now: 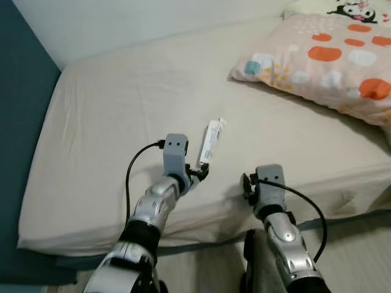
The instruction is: Clean up the room
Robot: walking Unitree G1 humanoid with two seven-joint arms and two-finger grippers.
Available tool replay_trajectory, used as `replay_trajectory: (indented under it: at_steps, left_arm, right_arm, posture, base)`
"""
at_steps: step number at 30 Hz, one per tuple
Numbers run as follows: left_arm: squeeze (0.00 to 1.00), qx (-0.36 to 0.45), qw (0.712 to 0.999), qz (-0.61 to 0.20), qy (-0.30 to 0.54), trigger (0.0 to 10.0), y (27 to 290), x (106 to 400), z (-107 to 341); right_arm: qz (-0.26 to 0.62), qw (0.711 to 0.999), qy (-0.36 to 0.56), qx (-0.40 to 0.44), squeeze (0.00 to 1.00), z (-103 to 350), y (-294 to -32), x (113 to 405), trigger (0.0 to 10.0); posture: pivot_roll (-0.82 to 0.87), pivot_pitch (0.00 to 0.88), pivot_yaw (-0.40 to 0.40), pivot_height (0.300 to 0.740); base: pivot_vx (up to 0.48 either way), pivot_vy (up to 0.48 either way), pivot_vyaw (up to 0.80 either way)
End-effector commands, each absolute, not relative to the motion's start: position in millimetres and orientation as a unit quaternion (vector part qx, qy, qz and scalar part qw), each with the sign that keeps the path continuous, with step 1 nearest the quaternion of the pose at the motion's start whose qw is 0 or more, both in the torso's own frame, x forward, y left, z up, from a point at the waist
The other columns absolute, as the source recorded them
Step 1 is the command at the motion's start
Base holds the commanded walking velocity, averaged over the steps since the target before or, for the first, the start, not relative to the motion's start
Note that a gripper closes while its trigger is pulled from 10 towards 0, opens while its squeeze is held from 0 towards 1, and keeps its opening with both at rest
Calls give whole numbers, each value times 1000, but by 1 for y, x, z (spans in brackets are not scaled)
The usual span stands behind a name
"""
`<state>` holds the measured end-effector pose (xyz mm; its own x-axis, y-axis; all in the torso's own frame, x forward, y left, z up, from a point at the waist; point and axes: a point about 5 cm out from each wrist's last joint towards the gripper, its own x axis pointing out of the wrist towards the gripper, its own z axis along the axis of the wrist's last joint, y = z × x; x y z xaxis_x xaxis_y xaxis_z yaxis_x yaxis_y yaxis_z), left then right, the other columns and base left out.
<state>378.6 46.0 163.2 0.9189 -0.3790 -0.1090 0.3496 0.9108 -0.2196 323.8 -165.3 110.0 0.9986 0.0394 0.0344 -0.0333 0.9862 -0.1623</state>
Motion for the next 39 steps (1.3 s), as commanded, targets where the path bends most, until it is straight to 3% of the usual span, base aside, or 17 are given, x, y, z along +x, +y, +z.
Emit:
replay_trajectory:
  at_steps: [1, 7, 12, 20, 33, 39]
  left_arm:
    - [0, -113, 972, -180, 97, 10000, 46, 377, 153]
    - [0, -129, 961, -227, 95, 10000, 30, 377, 161]
    - [0, -78, 958, -266, 78, 10000, 15, 377, 170]
    - [0, -81, 954, -279, 73, 10000, 4, 380, 180]
    - [0, 18, 986, -144, 81, 10000, 17, 388, 169]
    - [0, 26, 988, -125, 91, 10000, 22, 387, 162]
  right_arm:
    - [17, 997, 31, -73, 0, 88, -164, 316, 10000]
    - [16, 997, 34, -72, 0, 88, -161, 319, 10000]
    - [15, 996, 38, -74, 0, 88, -160, 323, 10000]
    - [12, 996, 41, -74, 0, 88, -158, 327, 10000]
    - [2, 996, 40, -82, 0, 88, -162, 328, 10000]
    - [18, 997, 36, -70, 0, 89, -158, 328, 10000]
  posture:
    - [39, 414, 172, 559]
    - [44, 414, 180, 559]
    - [59, 413, 187, 559]
    - [59, 411, 194, 559]
    - [40, 415, 200, 559]
    - [38, 415, 201, 559]
  base:
    - [0, 0, 0]
    - [0, 0, 0]
    - [0, 0, 0]
    - [0, 0, 0]
    - [0, 0, 0]
    - [0, 0, 0]
